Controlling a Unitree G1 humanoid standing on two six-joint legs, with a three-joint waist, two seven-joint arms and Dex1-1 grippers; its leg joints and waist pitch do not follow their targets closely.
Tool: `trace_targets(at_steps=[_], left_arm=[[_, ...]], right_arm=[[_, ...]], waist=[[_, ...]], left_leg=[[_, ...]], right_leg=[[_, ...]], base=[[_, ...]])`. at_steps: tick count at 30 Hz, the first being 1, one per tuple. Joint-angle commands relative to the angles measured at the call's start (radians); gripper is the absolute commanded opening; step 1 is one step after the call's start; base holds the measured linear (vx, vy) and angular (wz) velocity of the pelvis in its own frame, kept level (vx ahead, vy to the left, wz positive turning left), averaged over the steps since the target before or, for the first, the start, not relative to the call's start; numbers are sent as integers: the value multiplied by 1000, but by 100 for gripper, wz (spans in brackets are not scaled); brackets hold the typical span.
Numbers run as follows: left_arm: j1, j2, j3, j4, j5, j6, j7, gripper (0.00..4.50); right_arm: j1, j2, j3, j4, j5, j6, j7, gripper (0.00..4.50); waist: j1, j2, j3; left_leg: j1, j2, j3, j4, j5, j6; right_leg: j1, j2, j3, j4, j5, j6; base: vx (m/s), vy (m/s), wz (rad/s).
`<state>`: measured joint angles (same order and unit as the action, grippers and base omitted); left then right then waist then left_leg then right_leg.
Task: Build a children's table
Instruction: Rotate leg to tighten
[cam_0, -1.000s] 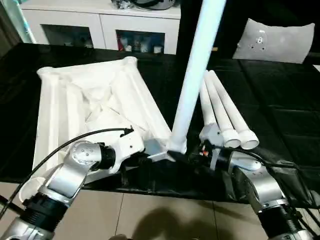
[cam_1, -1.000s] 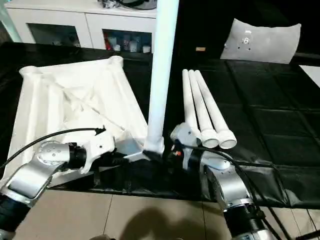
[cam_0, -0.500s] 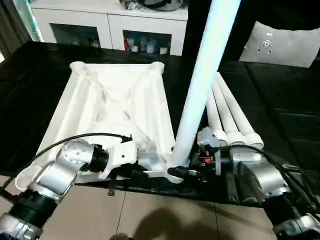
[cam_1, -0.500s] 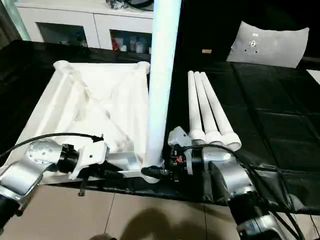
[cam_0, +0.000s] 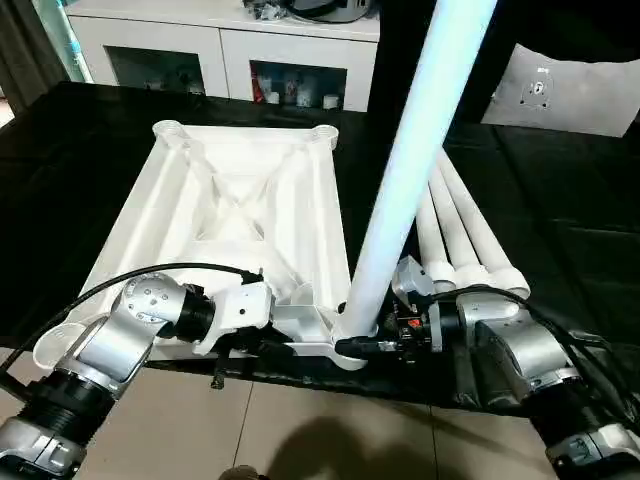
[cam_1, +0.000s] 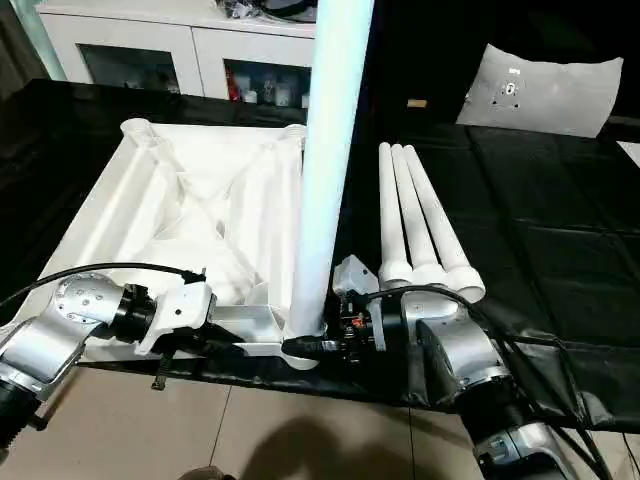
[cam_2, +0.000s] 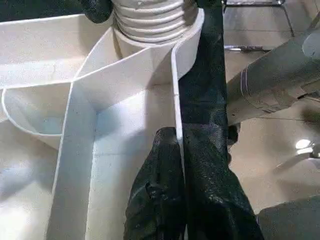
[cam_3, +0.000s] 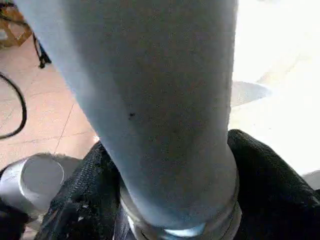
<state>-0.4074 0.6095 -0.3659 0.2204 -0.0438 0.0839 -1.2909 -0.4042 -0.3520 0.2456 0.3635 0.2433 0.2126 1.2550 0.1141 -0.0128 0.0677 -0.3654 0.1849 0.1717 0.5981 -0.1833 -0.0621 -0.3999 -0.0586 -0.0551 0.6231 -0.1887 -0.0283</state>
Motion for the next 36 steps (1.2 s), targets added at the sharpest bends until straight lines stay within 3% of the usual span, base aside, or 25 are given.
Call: trace_targets(at_steps=[1, 2, 4, 6, 8, 9, 12, 13, 18, 21, 22, 24, 29, 33, 36], left_arm=[[-7, -20, -7, -21, 18, 36, 35, 0], [-7, -20, -7, -21, 18, 36, 35, 0], [6, -90, 40, -64, 11, 151, 180, 0], [13, -125, 56, -85, 10, 198, 242, 0], [25, -181, 70, -111, 24, 260, 336, 0], [29, -201, 73, -121, 31, 282, 368, 0], [26, -290, 76, -151, 65, 365, 488, 0], [19, -316, 79, -151, 71, 381, 519, 0], [-22, -398, 81, -156, 109, 440, 622, 0], [-23, -395, 71, -171, 114, 454, 625, 0], [-21, -390, 68, -173, 114, 454, 619, 0], [-13, -368, 63, -178, 118, 450, 597, 0], [-2, -314, 59, -164, 126, 418, 553, 0], [5, -258, 57, -143, 114, 364, 489, 0], [11, -199, 39, -118, 96, 281, 393, 0]], right_arm=[[19, 22, -13, -13, 18, 21, -51, 278], [19, 22, -13, -13, 18, 21, -51, 278], [49, 115, -51, -10, 11, 40, -224, 277], [57, 155, -62, -2, 5, 39, -293, 277], [58, 214, -74, 31, -19, 23, -403, 277], [55, 233, -80, 47, -27, 21, -443, 277], [18, 319, -129, 125, -43, 12, -619, 277], [3, 339, -143, 148, -43, 11, -663, 277], [-49, 404, -194, 210, -66, 12, -815, 277], [-46, 402, -184, 218, -89, -17, -823, 312], [-45, 401, -185, 219, -91, -20, -823, 347], [-34, 397, -197, 215, -86, -26, -822, 350], [1, 364, -203, 173, -74, -74, -765, 392], [42, 288, -163, 92, -71, -99, -628, 435], [58, 213, -133, 34, -72, -97, -519, 444]], waist=[[-6, 11, -65], [-6, 10, -65], [-11, 16, -57], [-13, 12, -57], [-27, 11, -57], [-34, 10, -59], [-44, 8, -57], [-50, 7, -58], [-53, 10, -65], [-49, 11, -75], [-50, 12, -75], [-48, 12, -78], [-49, 13, -73], [-44, 24, -73], [-43, 23, -75]], left_leg=[[15, 46, -13, -77, -242, 0], [16, 46, -14, -78, -251, -3], [20, 46, -16, -81, -296, -20], [22, 42, -20, -81, -316, -29], [20, 42, -24, -85, -333, -43], [16, 42, -26, -85, -322, -40], [21, 38, -22, -81, -326, -26], [17, 36, -22, -80, -308, -23], [16, 38, -20, -79, -279, -13], [8, 38, -16, -74, -205, -1], [5, 37, -15, -72, -186, 7], [4, 36, -14, -70, -164, 15], [5, 40, -13, -74, -192, 17], [6, 42, -17, -76, -206, 14], [4, 40, -16, -75, -197, 19]], right_leg=[[43, -82, 50, -80, -266, -194], [44, -83, 49, -83, -289, -189], [36, -85, 50, -93, -377, -172], [39, -88, 47, -100, -439, -153], [37, -88, 44, -104, -483, -131], [41, -89, 44, -102, -476, -125], [32, -85, 46, -110, -489, -120], [35, -85, 45, -109, -488, -121], [36, -80, 47, -103, -409, -128], [45, -77, 48, -84, -230, -165], [47, -77, 49, -81, -188, -177], [50, -77, 48, -77, -152, -186], [49, -80, 45, -84, -195, -185], [51, -78, 43, -84, -186, -182], [56, -77, 42, -82, -160, -188]], base=[[0, 0, 0], [0, 0, 0], [0, 0, 0], [0, 0, 0], [0, 0, 0], [0, 0, 0], [0, 0, 0], [0, 0, 0], [0, 0, 0], [0, 0, 0], [0, 0, 0], [0, 0, 0], [0, 0, 0], [0, 0, 0], [0, 0, 0]])
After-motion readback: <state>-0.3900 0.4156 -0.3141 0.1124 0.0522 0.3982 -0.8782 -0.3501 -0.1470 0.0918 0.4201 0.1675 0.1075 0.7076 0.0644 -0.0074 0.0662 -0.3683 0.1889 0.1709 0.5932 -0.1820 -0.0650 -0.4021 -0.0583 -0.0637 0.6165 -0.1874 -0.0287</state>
